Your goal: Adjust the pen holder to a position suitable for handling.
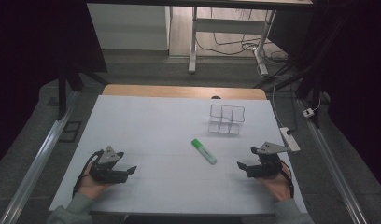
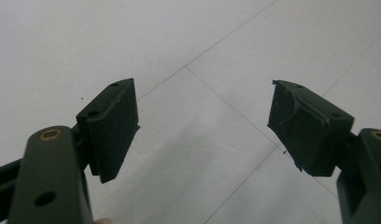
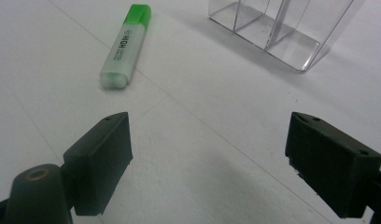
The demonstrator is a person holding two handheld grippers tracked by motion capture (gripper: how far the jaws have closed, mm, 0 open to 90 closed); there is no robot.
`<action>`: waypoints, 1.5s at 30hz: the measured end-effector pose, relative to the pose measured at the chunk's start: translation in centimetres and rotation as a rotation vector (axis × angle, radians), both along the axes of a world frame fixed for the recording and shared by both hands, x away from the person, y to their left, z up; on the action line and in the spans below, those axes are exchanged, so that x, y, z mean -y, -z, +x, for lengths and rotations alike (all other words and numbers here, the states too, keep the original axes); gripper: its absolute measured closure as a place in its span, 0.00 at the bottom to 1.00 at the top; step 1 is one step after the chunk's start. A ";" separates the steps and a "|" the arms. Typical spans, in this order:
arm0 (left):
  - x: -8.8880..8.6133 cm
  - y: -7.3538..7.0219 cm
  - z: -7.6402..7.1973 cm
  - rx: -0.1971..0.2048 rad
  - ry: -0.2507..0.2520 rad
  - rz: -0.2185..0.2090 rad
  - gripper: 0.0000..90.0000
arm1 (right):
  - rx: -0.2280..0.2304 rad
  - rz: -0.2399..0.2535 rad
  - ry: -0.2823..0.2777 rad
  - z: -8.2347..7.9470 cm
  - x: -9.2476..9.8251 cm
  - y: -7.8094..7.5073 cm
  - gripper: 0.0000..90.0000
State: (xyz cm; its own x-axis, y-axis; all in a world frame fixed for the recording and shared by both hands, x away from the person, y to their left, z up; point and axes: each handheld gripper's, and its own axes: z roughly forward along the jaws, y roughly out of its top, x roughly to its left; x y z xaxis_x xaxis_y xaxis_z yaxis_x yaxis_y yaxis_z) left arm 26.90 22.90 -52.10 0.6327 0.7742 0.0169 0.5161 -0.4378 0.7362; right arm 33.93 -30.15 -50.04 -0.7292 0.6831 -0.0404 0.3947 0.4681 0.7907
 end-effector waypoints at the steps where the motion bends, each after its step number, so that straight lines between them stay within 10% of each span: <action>1: 0.0 0.0 0.0 0.000 -0.001 -0.002 0.26 | 0.000 0.004 0.001 0.0 0.0 0.0 0.16; 45: -0.1 0.2 0.3 0.001 -0.006 -0.005 0.26 | -0.059 0.028 0.104 3.0 -1.1 -1.6 0.30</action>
State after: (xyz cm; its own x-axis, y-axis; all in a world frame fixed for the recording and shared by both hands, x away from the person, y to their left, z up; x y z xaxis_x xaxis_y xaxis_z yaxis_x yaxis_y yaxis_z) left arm 27.15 23.04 -52.28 0.6281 0.7780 0.0134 0.5182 -0.4311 0.7387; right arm 36.97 -29.07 -48.43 -0.6551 0.7552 0.0203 0.4857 0.4005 0.7770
